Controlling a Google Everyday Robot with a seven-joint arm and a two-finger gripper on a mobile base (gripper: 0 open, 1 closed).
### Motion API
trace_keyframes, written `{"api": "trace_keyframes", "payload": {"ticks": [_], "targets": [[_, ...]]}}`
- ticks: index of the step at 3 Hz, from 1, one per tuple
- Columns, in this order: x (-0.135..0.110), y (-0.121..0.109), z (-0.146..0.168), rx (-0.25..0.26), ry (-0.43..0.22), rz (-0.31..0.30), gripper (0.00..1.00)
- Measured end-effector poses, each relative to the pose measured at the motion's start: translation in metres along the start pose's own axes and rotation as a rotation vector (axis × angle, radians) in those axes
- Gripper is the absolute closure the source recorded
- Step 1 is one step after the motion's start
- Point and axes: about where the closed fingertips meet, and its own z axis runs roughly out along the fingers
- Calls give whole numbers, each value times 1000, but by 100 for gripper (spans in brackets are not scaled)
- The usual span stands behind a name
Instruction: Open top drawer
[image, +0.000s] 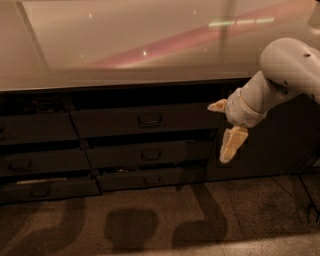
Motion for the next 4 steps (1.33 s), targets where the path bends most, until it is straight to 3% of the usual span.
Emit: {"api": "trace_keyframes", "payload": {"ticks": [1, 3, 4], "targets": [[14, -41, -8, 28, 35, 60, 0], [13, -42, -9, 50, 48, 53, 0], [13, -27, -31, 161, 136, -22, 0]]}}
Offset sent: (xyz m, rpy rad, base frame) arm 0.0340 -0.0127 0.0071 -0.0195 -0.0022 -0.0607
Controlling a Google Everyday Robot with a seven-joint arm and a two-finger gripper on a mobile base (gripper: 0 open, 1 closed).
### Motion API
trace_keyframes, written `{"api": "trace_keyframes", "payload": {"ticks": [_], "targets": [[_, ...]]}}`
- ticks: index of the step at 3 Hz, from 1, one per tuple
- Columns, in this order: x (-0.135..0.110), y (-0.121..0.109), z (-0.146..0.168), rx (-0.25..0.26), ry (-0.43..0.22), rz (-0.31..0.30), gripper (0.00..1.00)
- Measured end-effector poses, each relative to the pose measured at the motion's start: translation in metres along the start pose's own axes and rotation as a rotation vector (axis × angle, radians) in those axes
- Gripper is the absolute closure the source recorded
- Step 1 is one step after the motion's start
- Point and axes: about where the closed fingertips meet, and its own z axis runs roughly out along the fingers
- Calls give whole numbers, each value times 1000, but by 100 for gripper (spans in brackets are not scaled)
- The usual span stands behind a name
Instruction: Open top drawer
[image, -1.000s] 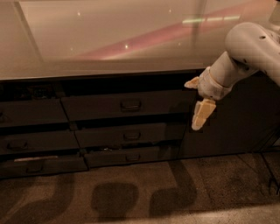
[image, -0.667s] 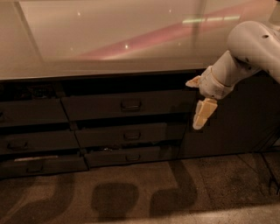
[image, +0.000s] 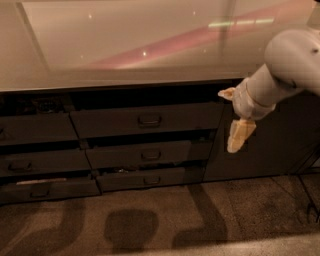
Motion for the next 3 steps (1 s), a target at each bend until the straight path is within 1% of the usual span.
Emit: {"api": "trace_keyframes", "payload": {"ticks": [1, 2, 3], "targets": [[4, 39, 17, 117, 85, -78, 0], [4, 39, 17, 117, 84, -78, 0], [5, 35, 22, 83, 9, -89, 0]]}}
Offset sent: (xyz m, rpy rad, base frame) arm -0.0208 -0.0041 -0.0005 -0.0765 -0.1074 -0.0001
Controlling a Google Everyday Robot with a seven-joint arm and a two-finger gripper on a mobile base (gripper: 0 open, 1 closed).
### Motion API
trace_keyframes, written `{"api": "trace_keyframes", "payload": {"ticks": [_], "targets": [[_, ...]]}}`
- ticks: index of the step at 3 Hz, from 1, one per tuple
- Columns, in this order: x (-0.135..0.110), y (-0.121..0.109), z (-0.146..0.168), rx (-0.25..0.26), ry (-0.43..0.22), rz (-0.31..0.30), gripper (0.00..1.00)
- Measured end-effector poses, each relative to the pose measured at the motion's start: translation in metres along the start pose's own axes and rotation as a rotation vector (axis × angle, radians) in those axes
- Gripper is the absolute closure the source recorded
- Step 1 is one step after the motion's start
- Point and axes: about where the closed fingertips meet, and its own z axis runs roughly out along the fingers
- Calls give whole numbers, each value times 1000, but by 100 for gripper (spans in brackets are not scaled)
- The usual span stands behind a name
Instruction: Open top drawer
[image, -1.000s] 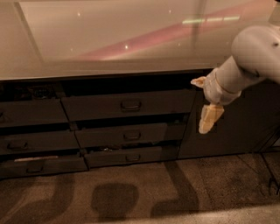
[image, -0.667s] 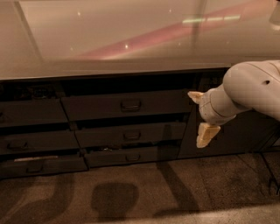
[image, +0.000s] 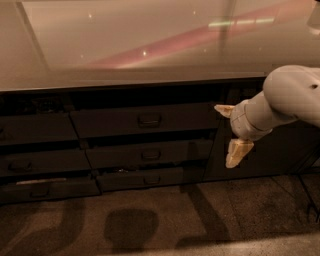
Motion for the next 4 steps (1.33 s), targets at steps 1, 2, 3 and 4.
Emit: {"api": "trace_keyframes", "payload": {"ticks": [1, 2, 3, 4], "targets": [[-8, -4, 13, -81, -168, -38, 0], [-13, -5, 19, -135, -263, -73, 0], [-13, -4, 20, -139, -261, -74, 0], [-3, -17, 32, -137, -216, -38, 0]]}}
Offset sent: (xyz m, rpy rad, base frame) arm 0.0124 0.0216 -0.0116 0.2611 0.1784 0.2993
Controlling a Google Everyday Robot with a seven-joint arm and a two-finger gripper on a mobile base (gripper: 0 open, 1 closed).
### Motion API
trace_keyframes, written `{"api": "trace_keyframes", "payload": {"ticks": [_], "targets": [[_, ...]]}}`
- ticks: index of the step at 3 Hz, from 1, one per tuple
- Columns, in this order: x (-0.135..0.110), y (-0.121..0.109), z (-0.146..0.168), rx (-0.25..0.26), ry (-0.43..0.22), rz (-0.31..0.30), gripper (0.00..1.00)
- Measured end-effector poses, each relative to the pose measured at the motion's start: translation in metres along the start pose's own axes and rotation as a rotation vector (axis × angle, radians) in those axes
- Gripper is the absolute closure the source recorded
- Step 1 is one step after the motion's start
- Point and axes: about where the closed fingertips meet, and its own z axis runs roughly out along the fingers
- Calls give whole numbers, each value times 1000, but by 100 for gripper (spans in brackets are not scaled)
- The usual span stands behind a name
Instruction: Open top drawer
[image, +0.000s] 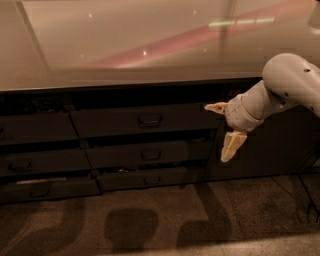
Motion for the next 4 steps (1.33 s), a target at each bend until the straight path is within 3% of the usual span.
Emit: {"api": "trace_keyframes", "payload": {"ticks": [2, 3, 4], "targets": [[32, -72, -2, 44, 36, 62, 0], [32, -73, -2, 47, 37, 62, 0], [46, -84, 12, 18, 87, 88, 0]]}}
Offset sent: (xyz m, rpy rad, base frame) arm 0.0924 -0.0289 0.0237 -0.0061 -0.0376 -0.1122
